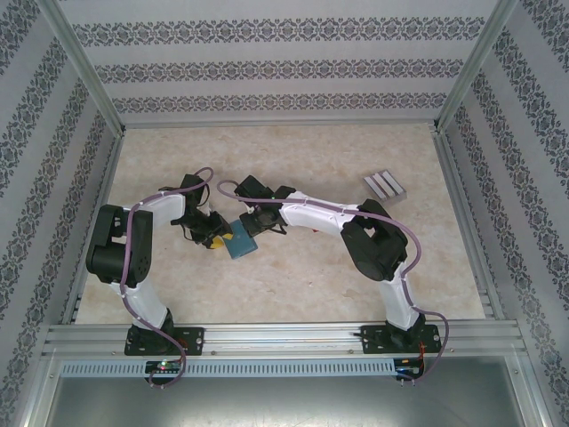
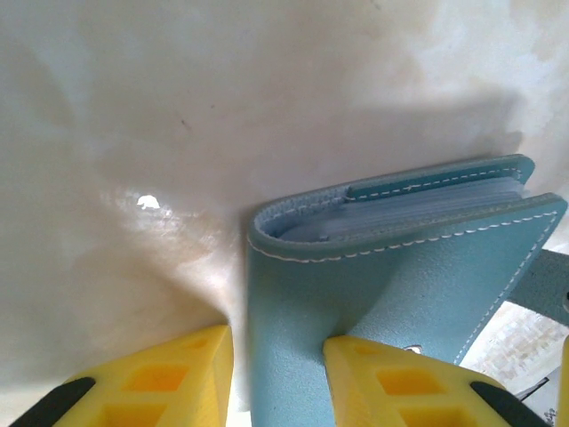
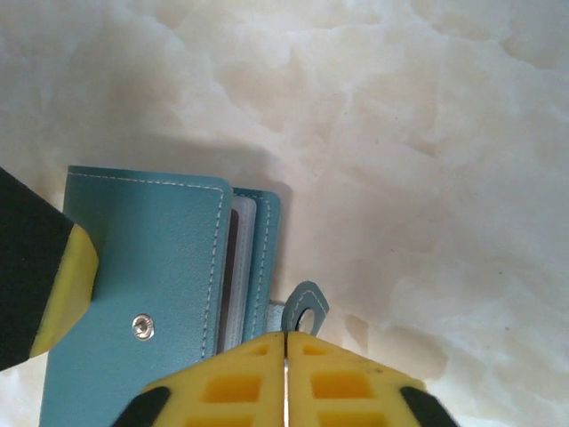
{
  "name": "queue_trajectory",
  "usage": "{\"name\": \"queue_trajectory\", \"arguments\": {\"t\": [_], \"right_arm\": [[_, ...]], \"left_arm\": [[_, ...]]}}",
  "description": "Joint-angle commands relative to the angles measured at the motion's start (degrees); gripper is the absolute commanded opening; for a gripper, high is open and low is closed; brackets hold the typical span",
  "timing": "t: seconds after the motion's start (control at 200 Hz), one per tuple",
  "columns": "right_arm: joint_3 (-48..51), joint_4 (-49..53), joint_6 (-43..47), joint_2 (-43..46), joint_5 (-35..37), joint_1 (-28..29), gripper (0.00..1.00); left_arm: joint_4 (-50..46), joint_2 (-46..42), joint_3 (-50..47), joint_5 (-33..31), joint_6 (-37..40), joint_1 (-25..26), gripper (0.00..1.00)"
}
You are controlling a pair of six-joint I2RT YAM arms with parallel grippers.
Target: Put the credit cards into the card holder
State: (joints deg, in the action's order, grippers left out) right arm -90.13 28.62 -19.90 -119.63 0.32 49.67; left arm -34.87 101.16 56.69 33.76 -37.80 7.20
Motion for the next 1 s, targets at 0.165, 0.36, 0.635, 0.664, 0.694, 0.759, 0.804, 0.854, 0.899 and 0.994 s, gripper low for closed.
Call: {"name": "queue_trajectory", "arguments": {"t": [0.165,0.36,0.635,0.664,0.694,0.759,0.804,0.854,0.899,0.994], "right_arm": [[-1.62,2.65,-0.26,1.54,4.26,0.56,0.16],[-1.88,3.25,-0.94,1.08,6.03,0.60,0.28],[-2.44,3.09,-1.62,1.25,4.85,0.34,0.21],[-2.54,3.11,-1.78,1.24,4.66,0.25,0.21],[-2.60,3.10,-1.91,1.25,4.49,0.17,0.21],[-2.56,2.85,-2.48,1.32,3.42,-0.16,0.21],[-2.51,2.60,-3.00,1.28,2.45,-0.51,0.17],[-2.49,2.46,-3.24,1.17,1.36,-0.78,0.11],[-2.50,2.41,-3.26,1.16,0.97,-0.85,0.06],[-2.47,2.37,-3.41,1.25,-0.26,-0.98,0.02]], "left_arm": [[1.78,4.04,-2.15,-7.04,0.05,0.27,0.33],[1.94,3.96,-2.25,-6.88,0.01,0.27,0.33],[1.95,4.01,-2.25,-6.86,0.09,0.27,0.33],[1.93,4.04,-2.36,-6.84,0.10,0.25,0.33],[2.00,4.03,-2.36,-6.78,0.12,0.26,0.33],[2.12,3.99,-2.48,-6.78,0.16,0.27,0.33],[2.11,4.04,-2.52,-6.82,0.10,0.22,0.33],[2.18,4.10,-2.61,-6.81,0.18,0.27,0.33],[2.10,4.05,-2.63,-6.75,0.19,0.27,0.33],[2.11,4.15,-2.53,-6.69,0.21,0.27,0.33]]}}
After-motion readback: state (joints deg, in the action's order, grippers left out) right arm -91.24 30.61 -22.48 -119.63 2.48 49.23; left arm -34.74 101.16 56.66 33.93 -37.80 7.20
